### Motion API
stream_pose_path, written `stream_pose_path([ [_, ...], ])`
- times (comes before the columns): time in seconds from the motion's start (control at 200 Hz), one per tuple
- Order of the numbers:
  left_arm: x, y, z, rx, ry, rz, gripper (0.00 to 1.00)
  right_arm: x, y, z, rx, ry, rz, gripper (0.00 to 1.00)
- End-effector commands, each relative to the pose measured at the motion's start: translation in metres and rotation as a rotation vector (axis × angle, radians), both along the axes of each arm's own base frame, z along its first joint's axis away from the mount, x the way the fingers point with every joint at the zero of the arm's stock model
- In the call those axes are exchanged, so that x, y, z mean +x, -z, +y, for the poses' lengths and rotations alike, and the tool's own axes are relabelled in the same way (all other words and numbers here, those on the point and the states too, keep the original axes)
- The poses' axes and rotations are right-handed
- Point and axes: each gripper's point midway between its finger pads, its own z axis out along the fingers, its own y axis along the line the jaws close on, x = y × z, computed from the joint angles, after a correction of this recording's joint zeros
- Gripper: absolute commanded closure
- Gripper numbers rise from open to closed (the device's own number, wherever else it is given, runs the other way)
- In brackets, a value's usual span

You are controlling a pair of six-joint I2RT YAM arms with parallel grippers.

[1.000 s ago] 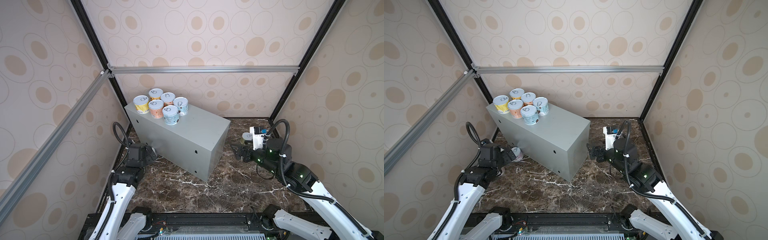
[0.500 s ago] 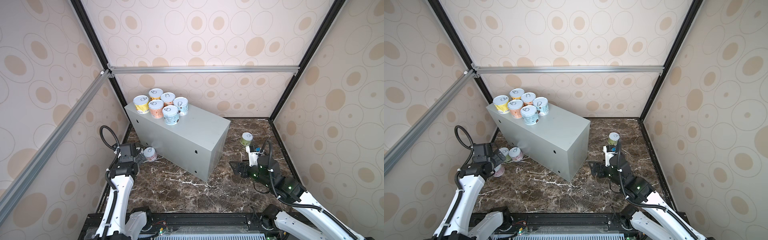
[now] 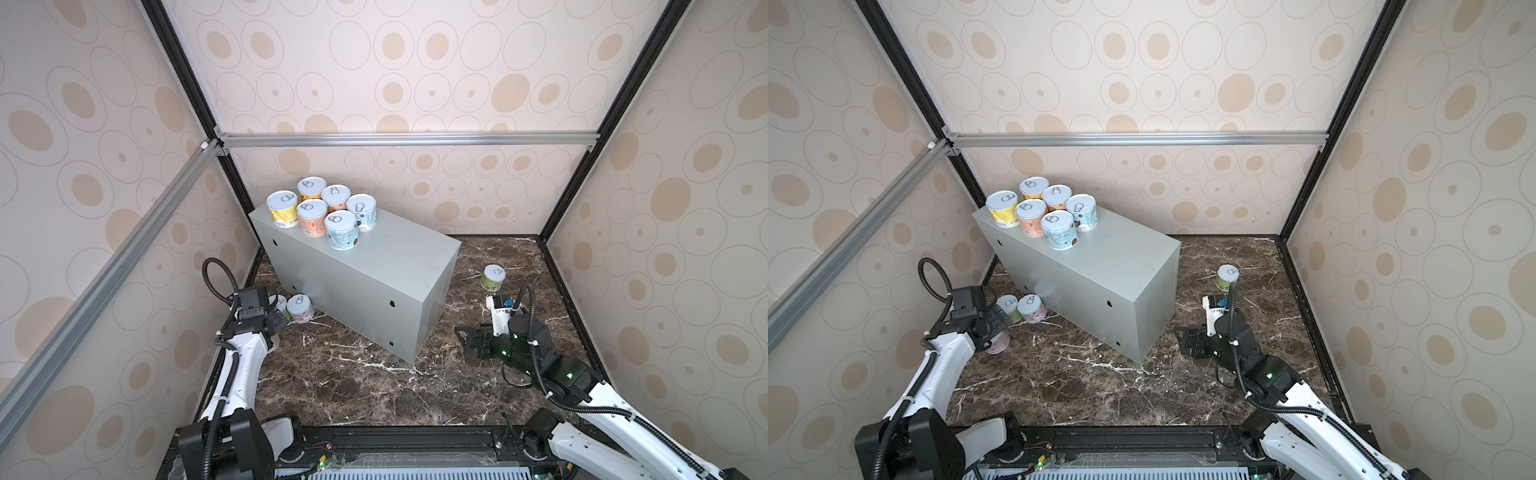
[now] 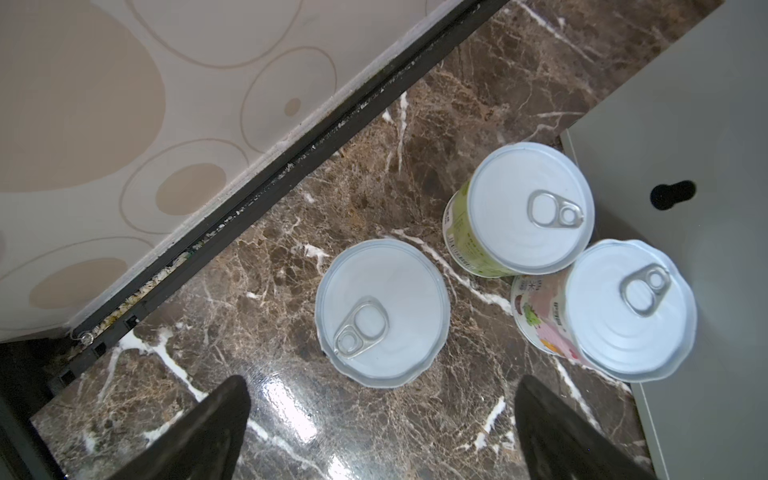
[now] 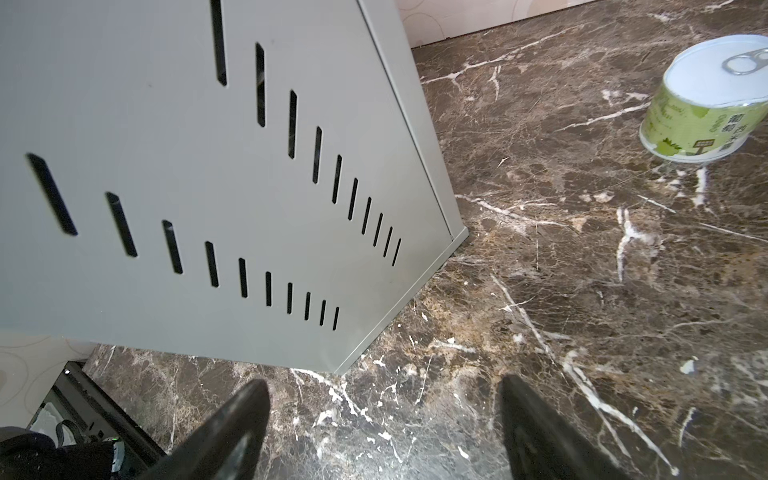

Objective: Place and organize the canned foods onto the counter
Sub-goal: 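Lower the left gripper onto the pink-labelled floor can and close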

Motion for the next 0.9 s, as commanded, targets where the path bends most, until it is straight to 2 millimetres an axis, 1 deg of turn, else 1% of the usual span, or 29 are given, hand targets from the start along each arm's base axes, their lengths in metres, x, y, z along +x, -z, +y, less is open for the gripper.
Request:
stream_pose_path([
  [0.0,0.009,0.004,0.007,0.016,0.002,0.006,0.01,0.002,-0.001,0.004,0.011,-0.014,-0.001,0.11],
  [0.15,0.008,0.018,0.014,0.026,-0.019,0.051,0.01,0.003,-0.002,0.003,0.0,-0.011,-0.003,0.11],
  [0.315,0.006,0.034,0.023,0.026,-0.046,0.083,0.01,0.01,-0.002,0.0,-0.034,0.006,-0.022,0.11],
  [0.545,0.01,0.048,0.028,0.019,-0.061,0.096,0.03,0.013,0.003,0.01,-0.028,-0.025,0.008,0.11],
  [0.695,0.009,0.058,0.032,0.024,-0.073,0.094,0.04,0.014,0.003,0.01,-0.033,-0.024,0.006,0.11],
  [0.895,0.013,0.07,0.035,0.014,-0.061,0.129,0.07,0.018,0.01,0.01,-0.048,-0.016,0.019,0.11],
])
